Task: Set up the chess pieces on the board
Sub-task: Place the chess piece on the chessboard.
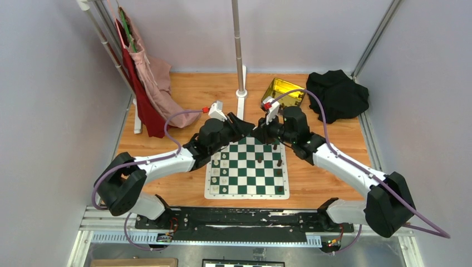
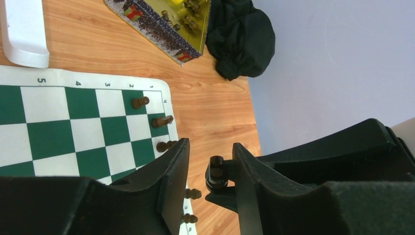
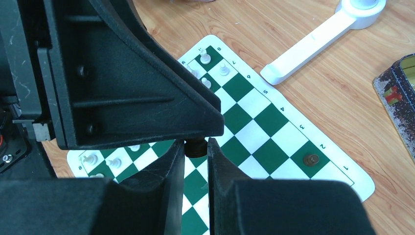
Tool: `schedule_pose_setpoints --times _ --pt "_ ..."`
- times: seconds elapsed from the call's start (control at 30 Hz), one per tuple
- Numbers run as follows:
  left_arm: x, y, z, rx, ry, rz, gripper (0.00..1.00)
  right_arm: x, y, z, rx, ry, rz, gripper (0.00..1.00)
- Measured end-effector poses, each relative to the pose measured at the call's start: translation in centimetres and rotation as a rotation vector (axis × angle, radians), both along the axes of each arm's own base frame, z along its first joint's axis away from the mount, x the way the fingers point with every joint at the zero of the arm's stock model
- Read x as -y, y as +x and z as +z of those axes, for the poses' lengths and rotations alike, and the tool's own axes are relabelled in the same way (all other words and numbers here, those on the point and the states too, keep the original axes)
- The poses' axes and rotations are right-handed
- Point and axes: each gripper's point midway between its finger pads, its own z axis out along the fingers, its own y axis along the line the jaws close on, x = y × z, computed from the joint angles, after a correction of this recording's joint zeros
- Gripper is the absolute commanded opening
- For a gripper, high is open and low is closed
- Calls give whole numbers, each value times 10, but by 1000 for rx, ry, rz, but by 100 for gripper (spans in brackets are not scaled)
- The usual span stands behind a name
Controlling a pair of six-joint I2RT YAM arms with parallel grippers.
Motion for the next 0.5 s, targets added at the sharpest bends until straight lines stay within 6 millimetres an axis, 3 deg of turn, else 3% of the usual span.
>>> schedule_pose_setpoints --times 0.33,0.5 --pt "1 -3 -3 -13 -4 -13 32 -2 4 -7 -10 -8 -5 0" --pt "-1 -5 -4 -16 -4 -12 22 -2 5 -9 -11 -11 -8 0"
